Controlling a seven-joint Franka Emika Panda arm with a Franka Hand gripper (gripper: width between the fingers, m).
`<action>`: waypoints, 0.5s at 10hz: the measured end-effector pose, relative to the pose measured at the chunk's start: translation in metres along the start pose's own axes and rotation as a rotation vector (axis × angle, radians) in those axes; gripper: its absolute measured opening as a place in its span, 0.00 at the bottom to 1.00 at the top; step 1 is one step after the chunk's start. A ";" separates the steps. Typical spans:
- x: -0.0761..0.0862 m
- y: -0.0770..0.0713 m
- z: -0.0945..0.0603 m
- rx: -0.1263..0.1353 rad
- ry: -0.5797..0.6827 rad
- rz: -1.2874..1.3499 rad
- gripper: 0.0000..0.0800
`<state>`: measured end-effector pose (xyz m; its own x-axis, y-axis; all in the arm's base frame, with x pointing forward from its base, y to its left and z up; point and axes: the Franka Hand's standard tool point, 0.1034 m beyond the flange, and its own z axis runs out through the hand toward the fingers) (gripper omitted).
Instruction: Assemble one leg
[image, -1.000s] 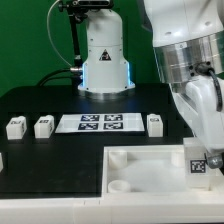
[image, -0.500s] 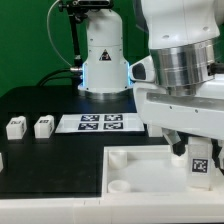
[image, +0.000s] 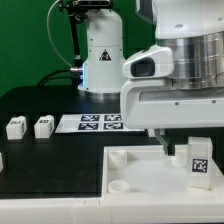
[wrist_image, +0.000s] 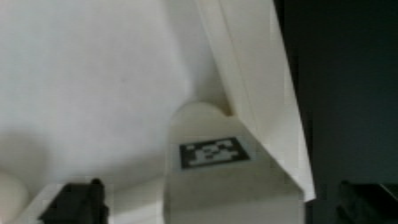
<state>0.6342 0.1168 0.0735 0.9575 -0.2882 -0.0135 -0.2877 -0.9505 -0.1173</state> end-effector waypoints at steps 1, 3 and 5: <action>0.000 0.000 0.000 0.001 -0.001 0.015 0.78; -0.001 -0.002 0.001 0.006 -0.004 0.183 0.55; -0.002 -0.001 0.001 0.007 -0.007 0.369 0.37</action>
Offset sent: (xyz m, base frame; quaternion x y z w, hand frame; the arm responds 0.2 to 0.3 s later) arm 0.0000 0.0000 0.0000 0.0000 0.0000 0.1790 0.9838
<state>0.6329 0.1186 0.0726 0.7894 -0.6107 -0.0628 -0.6137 -0.7818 -0.1105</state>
